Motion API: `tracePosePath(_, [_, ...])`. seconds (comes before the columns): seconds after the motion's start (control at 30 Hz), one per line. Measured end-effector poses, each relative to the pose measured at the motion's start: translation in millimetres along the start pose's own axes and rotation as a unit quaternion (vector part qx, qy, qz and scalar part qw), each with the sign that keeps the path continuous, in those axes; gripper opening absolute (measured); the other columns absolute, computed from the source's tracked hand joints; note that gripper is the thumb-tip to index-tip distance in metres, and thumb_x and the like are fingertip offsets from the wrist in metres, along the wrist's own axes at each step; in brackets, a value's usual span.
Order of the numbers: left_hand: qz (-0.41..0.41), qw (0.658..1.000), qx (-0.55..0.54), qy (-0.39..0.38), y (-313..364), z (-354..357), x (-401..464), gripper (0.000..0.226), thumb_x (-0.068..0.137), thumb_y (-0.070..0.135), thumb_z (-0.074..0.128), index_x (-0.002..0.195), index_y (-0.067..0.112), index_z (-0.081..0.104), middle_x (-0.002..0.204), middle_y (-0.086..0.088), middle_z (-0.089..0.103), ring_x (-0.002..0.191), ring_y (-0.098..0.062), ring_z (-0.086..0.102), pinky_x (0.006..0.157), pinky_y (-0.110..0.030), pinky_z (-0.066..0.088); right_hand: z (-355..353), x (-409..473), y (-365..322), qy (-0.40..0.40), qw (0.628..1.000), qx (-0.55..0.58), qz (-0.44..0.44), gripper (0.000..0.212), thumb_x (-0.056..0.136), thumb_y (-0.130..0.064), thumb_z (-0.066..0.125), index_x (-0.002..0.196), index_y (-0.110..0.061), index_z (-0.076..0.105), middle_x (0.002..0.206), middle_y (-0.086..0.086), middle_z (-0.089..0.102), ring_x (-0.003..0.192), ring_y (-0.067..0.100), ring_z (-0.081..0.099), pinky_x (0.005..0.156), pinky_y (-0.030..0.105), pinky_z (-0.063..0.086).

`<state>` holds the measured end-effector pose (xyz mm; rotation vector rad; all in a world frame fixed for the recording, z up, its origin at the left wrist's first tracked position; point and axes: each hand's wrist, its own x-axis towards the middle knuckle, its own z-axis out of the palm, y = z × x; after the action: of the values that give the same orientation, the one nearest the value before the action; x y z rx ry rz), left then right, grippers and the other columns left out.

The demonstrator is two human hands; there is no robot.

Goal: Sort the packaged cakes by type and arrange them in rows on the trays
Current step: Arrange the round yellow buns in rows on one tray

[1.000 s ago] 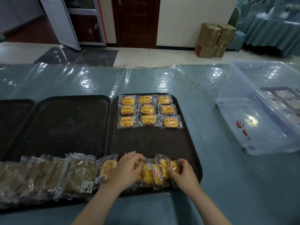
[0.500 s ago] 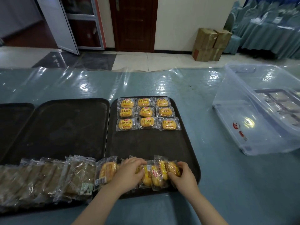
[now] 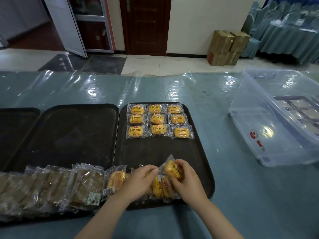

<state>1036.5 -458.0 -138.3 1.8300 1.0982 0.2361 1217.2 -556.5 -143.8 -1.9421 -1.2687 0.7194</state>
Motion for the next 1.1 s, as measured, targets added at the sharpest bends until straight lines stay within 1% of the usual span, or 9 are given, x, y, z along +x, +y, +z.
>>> tracePosePath(0.17, [-0.014, 0.995, -0.089, 0.041, 7.7, -2.9, -1.7, 0.019, 0.100, 0.038, 0.051, 0.104, 0.036, 0.069, 0.098, 0.017, 0.071, 0.093, 0.003, 0.064, 0.086, -0.028, 0.053, 4.3, -2.7, -15.5, -0.043, 0.995, -0.026, -0.090, 0.046, 0.090, -0.029, 0.068, 0.129, -0.044, 0.048, 0.122, -0.034, 0.048, 0.122, -0.009, 0.042, 0.104, 0.016, 0.039])
tracePosePath(0.47, [-0.038, 0.979, -0.180, 0.090, 7.3, -4.6, 0.4, 0.007, 0.091, 0.023, 0.069, 0.095, 0.020, 0.066, 0.090, 0.000, 0.075, 0.086, -0.012, 0.071, 0.082, -0.035, 0.058, 8.3, 1.9, -18.7, -0.049, 0.985, -0.084, -0.143, 0.058, 0.089, -0.021, 0.065, 0.139, -0.038, 0.041, 0.132, -0.033, 0.038, 0.135, -0.006, 0.030, 0.116, 0.026, 0.031])
tracePosePath(0.57, [-0.043, 0.970, -0.215, 0.102, 11.3, -5.5, -0.6, 0.007, 0.092, 0.017, 0.067, 0.095, 0.011, 0.064, 0.086, -0.006, 0.074, 0.081, -0.015, 0.071, 0.070, -0.027, 0.057, 6.7, 2.3, -20.9, -0.066, 0.985, -0.080, -0.137, 0.058, 0.092, -0.035, 0.064, 0.144, -0.039, 0.037, 0.136, -0.043, 0.027, 0.142, -0.006, 0.020, 0.117, 0.022, 0.024])
tracePosePath(0.67, [-0.058, 0.963, -0.238, 0.112, 12.3, -5.4, -0.6, 0.005, 0.093, 0.011, 0.065, 0.094, 0.007, 0.063, 0.083, -0.007, 0.073, 0.078, -0.014, 0.070, 0.066, -0.025, 0.057, 7.7, 1.6, -18.1, -0.081, 0.986, -0.064, -0.130, 0.063, 0.092, -0.051, 0.060, 0.147, -0.038, 0.032, 0.151, -0.030, 0.027, 0.145, -0.007, 0.012, 0.117, 0.023, 0.020])
tracePosePath(0.73, [-0.071, 0.961, -0.241, 0.118, 11.0, -5.7, 0.0, 0.004, 0.094, 0.012, 0.064, 0.093, 0.009, 0.063, 0.085, -0.006, 0.074, 0.083, -0.020, 0.071, 0.071, -0.031, 0.060, 10.1, 1.6, -16.3, -0.061, 0.993, -0.032, -0.095, 0.063, 0.093, -0.050, 0.059, 0.148, -0.037, 0.031, 0.154, -0.024, 0.027, 0.144, -0.007, 0.017, 0.116, 0.023, 0.023])
tracePosePath(0.83, [-0.085, 0.955, -0.252, 0.132, 11.2, -8.6, -0.4, 0.005, 0.097, 0.012, 0.060, 0.095, 0.007, 0.061, 0.089, -0.007, 0.073, 0.085, -0.020, 0.071, 0.065, -0.025, 0.058, 11.7, 4.1, -18.5, 0.009, 0.999, 0.037, 0.003, 0.056, 0.096, -0.041, 0.059, 0.147, -0.032, 0.035, 0.145, -0.020, 0.037, 0.135, -0.004, 0.034, 0.110, 0.022, 0.033])
tracePosePath(0.93, [-0.090, 0.954, -0.245, 0.149, 9.6, -12.8, 0.4, 0.006, 0.098, 0.013, 0.057, 0.096, 0.008, 0.060, 0.091, -0.009, 0.071, 0.087, -0.020, 0.069, 0.065, -0.025, 0.058, 9.7, 10.8, -21.9, 0.012, 0.980, 0.166, 0.109, 0.035, 0.098, -0.032, 0.060, 0.131, -0.028, 0.051, 0.126, -0.015, 0.058, 0.116, 0.002, 0.056, 0.088, 0.013, 0.046])
tracePosePath(1.0, [-0.094, 0.954, -0.237, 0.156, 6.2, -16.0, 1.5, 0.006, 0.099, 0.015, 0.056, 0.096, 0.011, 0.060, 0.091, -0.007, 0.071, 0.089, -0.020, 0.069, 0.071, -0.033, 0.061, 10.8, 14.2, -23.3, 0.000, 0.960, 0.239, 0.148, 0.019, 0.098, -0.028, 0.060, 0.117, -0.026, 0.061, 0.111, -0.007, 0.068, 0.102, 0.007, 0.065, 0.080, 0.019, 0.054])
tracePosePath(1.1, [-0.100, 0.953, -0.235, 0.162, 0.7, -19.4, 3.8, 0.007, 0.099, 0.018, 0.056, 0.096, 0.013, 0.060, 0.094, -0.007, 0.070, 0.090, -0.020, 0.069, 0.076, -0.039, 0.062, 17.3, 18.1, -21.9, -0.012, 0.943, 0.283, 0.174, 0.010, 0.097, -0.023, 0.061, 0.103, -0.019, 0.068, 0.102, 0.009, 0.070, 0.091, 0.018, 0.067, 0.084, 0.036, 0.060])
